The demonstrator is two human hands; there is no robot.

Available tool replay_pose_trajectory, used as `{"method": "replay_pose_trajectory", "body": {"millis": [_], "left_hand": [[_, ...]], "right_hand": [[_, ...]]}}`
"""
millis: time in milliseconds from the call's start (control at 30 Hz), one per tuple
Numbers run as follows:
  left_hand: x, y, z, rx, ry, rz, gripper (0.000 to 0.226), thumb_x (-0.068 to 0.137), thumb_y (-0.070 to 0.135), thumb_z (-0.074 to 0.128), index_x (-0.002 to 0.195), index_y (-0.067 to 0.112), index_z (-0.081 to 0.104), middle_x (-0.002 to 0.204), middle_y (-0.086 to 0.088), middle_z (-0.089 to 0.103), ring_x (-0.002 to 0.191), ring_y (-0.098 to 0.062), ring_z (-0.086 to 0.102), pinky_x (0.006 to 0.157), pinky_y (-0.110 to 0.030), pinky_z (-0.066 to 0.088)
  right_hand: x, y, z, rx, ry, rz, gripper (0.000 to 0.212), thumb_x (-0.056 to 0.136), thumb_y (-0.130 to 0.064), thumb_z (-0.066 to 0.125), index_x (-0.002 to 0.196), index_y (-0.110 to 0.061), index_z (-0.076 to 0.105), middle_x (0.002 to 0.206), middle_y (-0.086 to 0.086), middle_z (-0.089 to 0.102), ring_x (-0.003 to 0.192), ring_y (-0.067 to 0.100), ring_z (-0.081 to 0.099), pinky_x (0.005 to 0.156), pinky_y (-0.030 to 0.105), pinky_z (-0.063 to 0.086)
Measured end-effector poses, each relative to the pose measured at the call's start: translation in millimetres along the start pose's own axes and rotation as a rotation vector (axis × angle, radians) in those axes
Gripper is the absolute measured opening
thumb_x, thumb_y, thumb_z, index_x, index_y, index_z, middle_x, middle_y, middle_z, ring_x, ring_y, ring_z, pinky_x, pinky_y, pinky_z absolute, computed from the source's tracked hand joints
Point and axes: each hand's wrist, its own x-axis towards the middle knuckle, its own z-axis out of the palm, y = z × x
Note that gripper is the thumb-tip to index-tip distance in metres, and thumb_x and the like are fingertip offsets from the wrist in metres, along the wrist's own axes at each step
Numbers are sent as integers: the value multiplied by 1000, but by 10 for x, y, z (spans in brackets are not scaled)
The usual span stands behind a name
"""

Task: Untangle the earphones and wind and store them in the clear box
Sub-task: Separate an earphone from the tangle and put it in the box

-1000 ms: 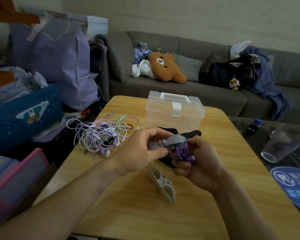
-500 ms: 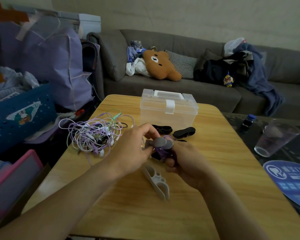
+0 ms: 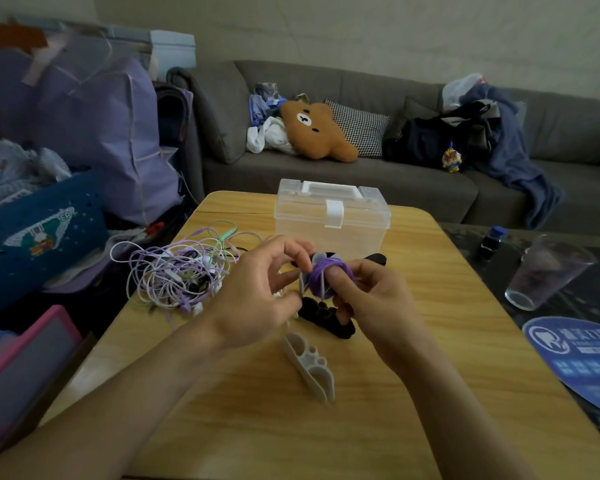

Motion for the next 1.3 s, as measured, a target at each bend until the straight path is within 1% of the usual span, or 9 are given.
{"method": "replay_pose_trajectory", "body": {"millis": [200,367,500,633,767,900,1067,1167,1300], "left_hand": [[-41,48,47,-93,-63,-237,57,71,30,74,123,20,53,126,-5,60,113,-22,63,97,-45,53],[-27,115,89,123,-91,-266,30,97,15,61,126,22,55,111,-4,66,79,-29,73,72,-38,61],[-28,104,80,131,-71,-338,24,99,13,56,123,10,57,104,-10,67,68,-7,69,61,-23,54],[-9,8,81,115,-39,-381,15,103,19,50,109,8,59,77,-9,62,60,-17,55,62,-37,45],[-10,-60,94,145,-6,-400,12,104,21,49,103,13,57,68,-5,61,55,-16,47,65,-38,38],[-9,-100,128,168,70,-402,12,104,23,48,101,20,59,74,-3,63,68,-16,56,73,-44,45],[-13,-121,159,276,164,-321,13,104,22,46,103,22,59,84,-1,63,66,-6,56,64,-26,44],[-11,-156,150,287,192,-311,13,103,24,49,111,24,59,106,-7,63,85,-15,63,74,-31,50],[-17,-179,129,326,186,-307,15,102,27,51,115,28,57,113,-7,58,79,-7,55,65,-17,38]], "right_hand": [[-27,7,40,-313,100,-222,7,89,-29,72,95,-25,70,80,-5,71,67,11,68,57,26,56],[-51,26,130,-518,100,-357,12,93,-15,67,93,-27,69,86,-14,64,76,-1,63,61,14,50],[-22,69,196,-637,193,-467,9,91,-12,66,93,-20,70,91,-14,60,77,-4,55,71,7,43],[-38,77,284,-656,278,-492,10,91,-12,68,98,-17,74,113,-6,64,88,1,56,74,8,41],[-12,97,308,-661,293,-525,9,89,-9,70,92,-16,74,96,-4,66,70,-1,49,68,5,42],[-4,103,319,-708,298,-548,7,87,-10,74,90,-15,76,88,-2,65,68,7,55,60,9,40],[-2,91,342,-700,386,-612,9,77,-10,81,84,-15,79,74,-4,61,56,5,48,54,5,27],[-2,93,345,-660,405,-630,9,77,-10,81,84,-16,81,70,-5,65,55,6,54,50,11,40],[-19,75,302,-492,365,-567,10,77,-15,81,86,-19,82,69,-8,73,59,6,65,54,29,56]]}}
